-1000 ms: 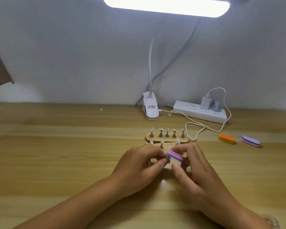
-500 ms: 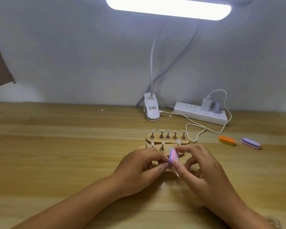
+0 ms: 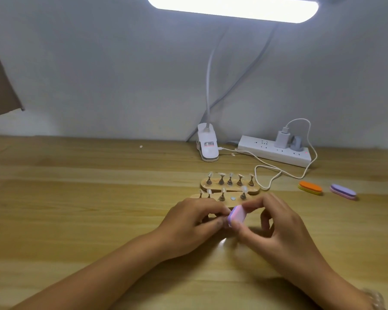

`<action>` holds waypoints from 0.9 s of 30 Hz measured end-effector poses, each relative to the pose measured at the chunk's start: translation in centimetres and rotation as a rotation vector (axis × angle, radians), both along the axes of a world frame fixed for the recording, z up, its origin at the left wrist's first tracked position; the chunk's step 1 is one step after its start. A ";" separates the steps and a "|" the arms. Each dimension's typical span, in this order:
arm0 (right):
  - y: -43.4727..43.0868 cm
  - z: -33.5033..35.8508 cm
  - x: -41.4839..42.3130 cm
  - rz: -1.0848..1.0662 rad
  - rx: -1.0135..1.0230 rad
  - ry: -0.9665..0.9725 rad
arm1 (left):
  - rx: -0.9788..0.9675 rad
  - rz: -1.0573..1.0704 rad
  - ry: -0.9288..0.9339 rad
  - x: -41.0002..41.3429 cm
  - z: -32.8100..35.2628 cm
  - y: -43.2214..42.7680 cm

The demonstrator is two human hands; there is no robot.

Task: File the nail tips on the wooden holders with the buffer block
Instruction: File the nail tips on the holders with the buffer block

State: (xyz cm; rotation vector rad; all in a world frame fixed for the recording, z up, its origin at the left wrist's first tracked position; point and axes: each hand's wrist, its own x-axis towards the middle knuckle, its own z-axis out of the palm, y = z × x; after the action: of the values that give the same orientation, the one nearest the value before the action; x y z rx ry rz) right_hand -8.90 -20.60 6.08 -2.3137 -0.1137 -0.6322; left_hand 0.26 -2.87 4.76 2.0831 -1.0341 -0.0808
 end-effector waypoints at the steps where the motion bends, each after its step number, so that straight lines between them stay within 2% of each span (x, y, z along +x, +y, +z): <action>1: -0.3 -0.1 0.2 -0.028 0.027 0.008 | 0.000 -0.004 -0.006 0.0 0.1 0.0; 3: -0.3 -0.2 0.1 -0.041 -0.038 -0.031 | 0.008 0.003 -0.008 0.0 0.0 0.0; 6: 0.8 -0.1 -0.6 0.056 -0.177 -0.036 | 0.020 0.015 -0.008 0.0 0.0 0.0; 13: 0.8 0.1 -0.5 0.054 -0.060 -0.065 | 0.023 0.038 -0.025 0.1 -0.1 -0.2; 17: -0.2 0.0 -0.1 -0.059 0.057 -0.044 | 0.015 0.023 -0.041 0.0 0.0 -0.2; 22: 0.2 -0.2 0.1 0.030 -0.008 -0.006 | 0.058 0.032 -0.059 -0.1 -0.1 -0.1; 25: -0.3 -0.3 0.5 -0.024 0.096 0.025 | 0.054 0.021 -0.071 -0.2 -0.1 -0.1; 27: -0.3 -0.3 0.4 -0.028 0.043 0.000 | 0.044 0.018 -0.069 -0.1 -0.2 -0.1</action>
State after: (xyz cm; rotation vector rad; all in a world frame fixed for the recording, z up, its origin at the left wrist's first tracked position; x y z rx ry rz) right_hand -8.52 -20.87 5.73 -2.2770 -0.0676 -0.6428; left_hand 0.12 -2.94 4.59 2.1478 -1.0638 -0.0233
